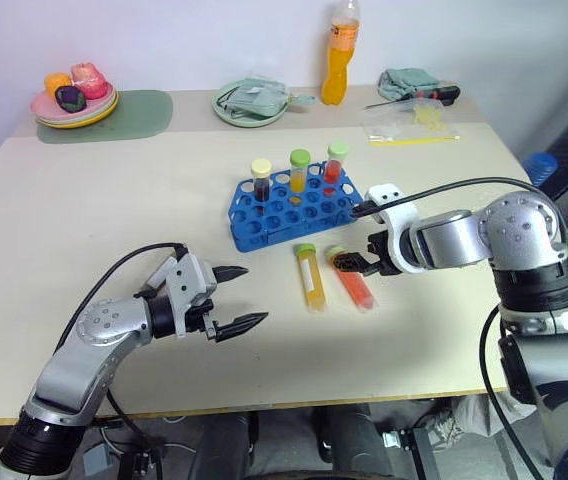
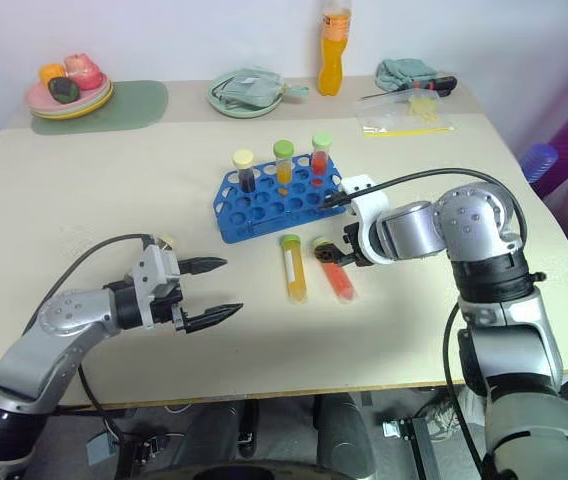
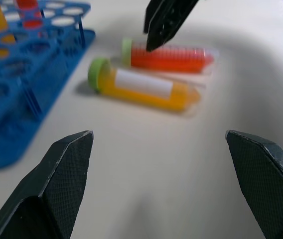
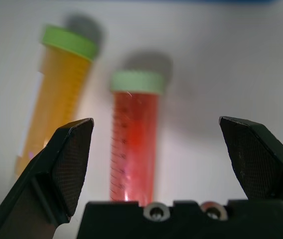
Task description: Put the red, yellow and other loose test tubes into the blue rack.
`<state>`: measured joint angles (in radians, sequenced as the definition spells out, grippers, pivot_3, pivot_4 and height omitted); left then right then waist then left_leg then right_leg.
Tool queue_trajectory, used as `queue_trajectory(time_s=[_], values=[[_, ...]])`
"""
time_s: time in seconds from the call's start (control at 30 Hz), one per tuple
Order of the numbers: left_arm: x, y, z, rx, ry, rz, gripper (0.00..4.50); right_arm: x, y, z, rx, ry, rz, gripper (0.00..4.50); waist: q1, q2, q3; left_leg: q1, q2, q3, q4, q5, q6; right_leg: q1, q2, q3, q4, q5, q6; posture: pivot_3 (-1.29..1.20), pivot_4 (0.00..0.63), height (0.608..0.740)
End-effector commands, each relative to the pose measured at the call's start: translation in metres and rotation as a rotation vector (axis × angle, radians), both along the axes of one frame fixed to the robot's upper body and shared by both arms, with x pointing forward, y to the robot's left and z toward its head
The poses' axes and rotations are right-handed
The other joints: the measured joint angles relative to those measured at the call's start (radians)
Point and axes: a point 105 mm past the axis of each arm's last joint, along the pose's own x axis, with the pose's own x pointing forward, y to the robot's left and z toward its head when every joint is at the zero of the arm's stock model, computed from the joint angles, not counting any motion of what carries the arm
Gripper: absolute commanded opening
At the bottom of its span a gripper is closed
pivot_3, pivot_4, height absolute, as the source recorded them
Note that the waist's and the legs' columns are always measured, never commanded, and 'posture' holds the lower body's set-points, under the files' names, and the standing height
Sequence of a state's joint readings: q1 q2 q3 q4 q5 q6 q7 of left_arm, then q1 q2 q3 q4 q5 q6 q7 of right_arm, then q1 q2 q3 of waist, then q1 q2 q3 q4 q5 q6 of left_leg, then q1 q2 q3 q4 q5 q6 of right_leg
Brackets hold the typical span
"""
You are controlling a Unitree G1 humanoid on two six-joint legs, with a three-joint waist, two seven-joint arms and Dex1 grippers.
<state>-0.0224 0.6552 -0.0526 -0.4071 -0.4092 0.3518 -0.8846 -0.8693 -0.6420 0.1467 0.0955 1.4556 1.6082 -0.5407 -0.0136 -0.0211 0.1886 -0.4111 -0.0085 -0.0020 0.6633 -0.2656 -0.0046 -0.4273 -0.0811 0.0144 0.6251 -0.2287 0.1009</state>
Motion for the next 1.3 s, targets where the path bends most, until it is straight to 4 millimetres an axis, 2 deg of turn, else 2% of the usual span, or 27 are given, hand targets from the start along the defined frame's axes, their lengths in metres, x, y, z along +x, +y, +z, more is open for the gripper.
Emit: queue_trajectory(time_s=[0.03, 0.2, 0.4, 0.5, 0.67, 0.7, 0.8, 0.9, 0.97, 1.03, 1.07, 1.2, 1.3], values=[[-0.004, -0.002, 0.009, -0.005, -0.061, -0.004, 4.37, 0.000, 0.004, 0.009, -0.017, 0.005, 0.009, 4.50, -0.001, 0.000, 0.000, 0.000, 0.000, 0.000, 0.000, 0.000, 0.000, 0.000, 0.000, 0.000, 0.000, 0.000, 0.000, 0.00, 0.150, 0.740], [-0.007, -0.003, 0.009, -0.009, -0.064, 0.013, 4.37, -0.004, 0.010, 0.004, -0.058, 0.043, 0.033, 4.50, -0.001, 0.000, 0.000, 0.000, 0.000, 0.000, 0.000, 0.000, 0.000, 0.000, 0.001, 0.000, 0.000, 0.000, 0.000, 0.00, 0.150, 0.740], [-0.009, 0.002, 0.004, -0.012, -0.059, 0.030, 4.37, -0.001, 0.006, -0.002, -0.072, 0.073, -0.031, 4.50, 0.000, 0.000, 0.000, 0.000, 0.000, 0.000, 0.000, 0.000, 0.000, 0.000, 0.001, 0.000, 0.000, 0.000, 0.001, 0.00, 0.150, 0.740], [-0.009, 0.003, 0.004, -0.014, -0.059, 0.033, 4.50, -0.002, 0.006, -0.003, -0.068, 0.079, -0.044, 3.64, 0.000, 0.000, 0.000, 0.000, 0.000, 0.000, 0.001, 0.000, 0.000, 0.000, 0.001, 0.000, 0.000, 0.000, 0.001, 0.00, 0.150, 0.740], [-0.007, 0.003, 0.004, -0.015, -0.061, 0.034, 4.50, -0.004, 0.011, 0.000, -0.046, 0.071, -0.050, 1.08, -0.002, 0.000, 0.000, 0.000, 0.001, 0.000, 0.000, 0.000, 0.000, 0.000, 0.002, 0.000, 0.000, 0.000, 0.001, 0.00, 0.150, 0.740], [-0.006, 0.003, 0.004, -0.015, -0.061, 0.034, 4.50, -0.004, 0.012, 0.002, -0.043, 0.062, -0.050, 0.79, -0.002, 0.000, 0.000, 0.000, 0.001, 0.000, 0.000, 0.000, 0.000, 0.000, 0.002, 0.000, 0.000, 0.000, 0.001, 0.00, 0.150, 0.740], [-0.005, 0.004, 0.005, -0.017, -0.064, 0.036, 4.50, -0.004, 0.015, 0.009, -0.016, 0.030, -0.044, 0.79, -0.001, 0.000, 0.000, 0.000, 0.001, 0.000, 0.000, 0.000, 0.000, 0.000, 0.002, 0.000, 0.000, 0.000, 0.001, 0.00, 0.150, 0.740], [-0.004, 0.007, 0.006, -0.015, -0.077, 0.065, 4.50, -0.004, 0.021, 0.036, 0.042, -0.137, 0.018, 0.79, 0.000, 0.001, 0.001, -0.001, 0.001, 0.000, 0.000, 0.000, 0.001, 0.000, 0.002, 0.000, -0.001, 0.000, 0.001, 0.00, 0.150, 0.740], [-0.001, 0.014, 0.009, -0.049, -0.075, 0.119, 4.50, 0.001, 0.027, 0.067, 0.152, -0.388, 0.042, 0.79, 0.001, 0.002, 0.001, -0.001, 0.002, 0.000, 0.000, 0.000, 0.001, 0.000, 0.003, 0.000, -0.002, 0.000, 0.001, 0.00, 0.150, 0.740], [0.004, 0.018, 0.014, -0.098, -0.088, 0.180, 4.50, 0.011, 0.021, 0.096, 0.236, -0.666, 0.019, 0.79, 0.003, 0.002, 0.001, -0.001, 0.002, -0.001, 0.000, -0.001, 0.002, 0.000, 0.003, -0.002, -0.005, 0.001, 0.004, 0.00, 0.150, 0.740], [0.007, 0.019, 0.017, -0.124, -0.096, 0.206, 4.50, 0.014, 0.018, 0.104, 0.258, -0.776, 0.019, 0.79, 0.004, 0.001, 0.001, -0.002, 0.003, -0.001, 0.000, -0.001, 0.002, 0.001, 0.004, -0.002, -0.006, 0.002, 0.004, 0.00, 0.150, 0.740], [0.017, 0.014, 0.025, -0.183, -0.132, 0.248, 4.50, 0.029, 0.013, 0.103, 0.274, -1.051, -0.032, 0.79, 0.002, 0.001, 0.001, -0.002, 0.002, 0.001, 0.001, -0.001, 0.002, 0.002, 0.003, -0.001, -0.008, 0.002, 0.005, 0.00, 0.150, 0.740], [0.025, 0.008, 0.031, -0.206, -0.164, 0.259, 4.50, 0.042, 0.011, 0.090, 0.294, -1.166, -0.121, 0.79, -0.001, 0.001, 0.001, -0.001, 0.002, 0.002, 0.001, -0.001, 0.002, 0.002, 0.004, -0.001, -0.007, 0.002, 0.005, 0.00, 0.150, 0.740]])
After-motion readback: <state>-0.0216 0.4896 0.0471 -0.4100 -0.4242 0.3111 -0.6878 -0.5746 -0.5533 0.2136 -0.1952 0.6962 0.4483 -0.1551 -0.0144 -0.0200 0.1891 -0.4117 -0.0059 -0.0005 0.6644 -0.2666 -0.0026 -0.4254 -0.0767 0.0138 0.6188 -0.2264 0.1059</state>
